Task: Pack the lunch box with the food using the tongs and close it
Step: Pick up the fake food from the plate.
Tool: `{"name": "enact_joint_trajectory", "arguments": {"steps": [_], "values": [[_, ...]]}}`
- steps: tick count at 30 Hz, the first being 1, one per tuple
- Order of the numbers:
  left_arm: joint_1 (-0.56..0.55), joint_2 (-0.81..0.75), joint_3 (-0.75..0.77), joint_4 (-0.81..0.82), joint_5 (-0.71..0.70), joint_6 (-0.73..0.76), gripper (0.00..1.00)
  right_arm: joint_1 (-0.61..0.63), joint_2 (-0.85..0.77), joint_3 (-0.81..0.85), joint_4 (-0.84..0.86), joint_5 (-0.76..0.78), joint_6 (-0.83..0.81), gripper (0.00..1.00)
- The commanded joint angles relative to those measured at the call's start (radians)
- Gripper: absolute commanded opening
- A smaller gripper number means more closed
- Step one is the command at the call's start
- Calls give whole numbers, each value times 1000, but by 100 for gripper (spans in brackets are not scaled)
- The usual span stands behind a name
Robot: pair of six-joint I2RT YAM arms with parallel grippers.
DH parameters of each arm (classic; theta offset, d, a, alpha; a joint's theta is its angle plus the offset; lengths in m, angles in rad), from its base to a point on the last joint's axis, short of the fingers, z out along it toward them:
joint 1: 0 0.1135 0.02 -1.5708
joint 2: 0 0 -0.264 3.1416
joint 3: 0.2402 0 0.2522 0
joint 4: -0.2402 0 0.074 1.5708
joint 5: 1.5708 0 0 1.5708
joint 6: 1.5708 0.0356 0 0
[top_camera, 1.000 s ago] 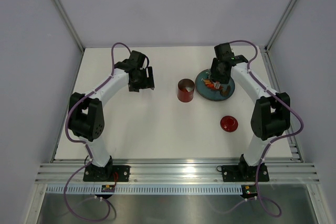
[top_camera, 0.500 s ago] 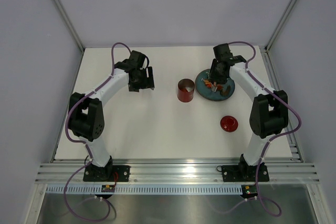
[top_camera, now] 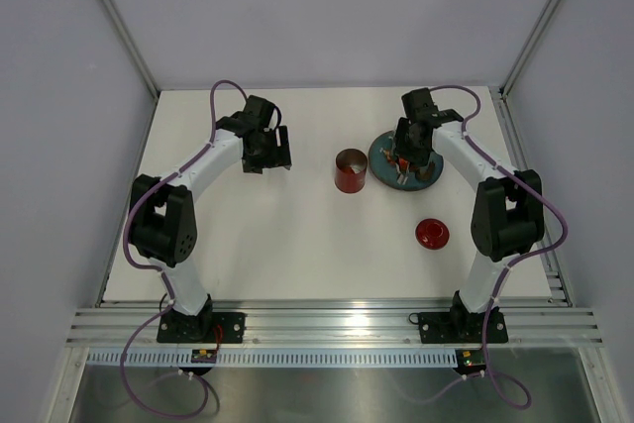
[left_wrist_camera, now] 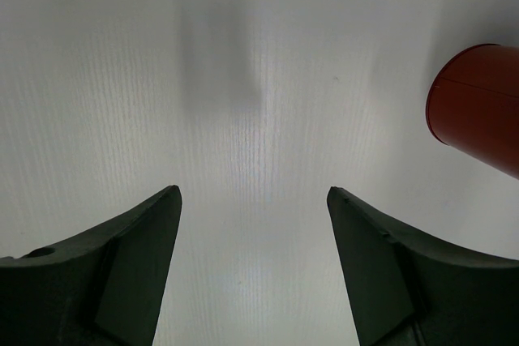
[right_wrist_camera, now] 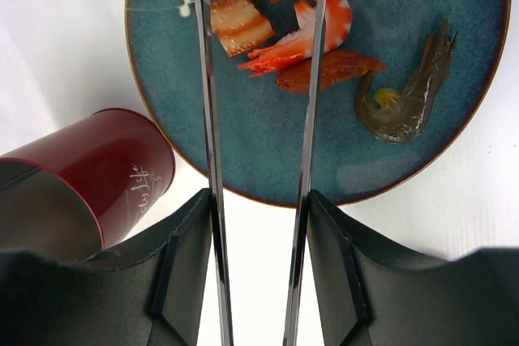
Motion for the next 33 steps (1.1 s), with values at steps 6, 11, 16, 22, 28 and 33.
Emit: {"name": "enact_joint_trajectory", "arguments": {"steps": [6, 11, 16, 22, 28, 33], "values": [[0, -31, -1, 18, -16, 10, 77, -6, -76, -25, 40, -20, 24, 53], [1, -29, -4, 19, -12, 7, 77, -6, -86, -33, 40, -42, 29, 52], [0, -34, -5, 19, -15, 10, 77, -6, -99, -36, 34, -60, 33, 52], [1, -33, -8, 22, -12, 8, 77, -6, -94, -33, 28, -66, 30, 52], [1, -33, -10, 24, -12, 8, 77, -6, -73, -15, 26, -57, 19, 52], [1, -29, -7, 22, -12, 8, 77, -6, -47, 5, 22, -56, 12, 52]]}}
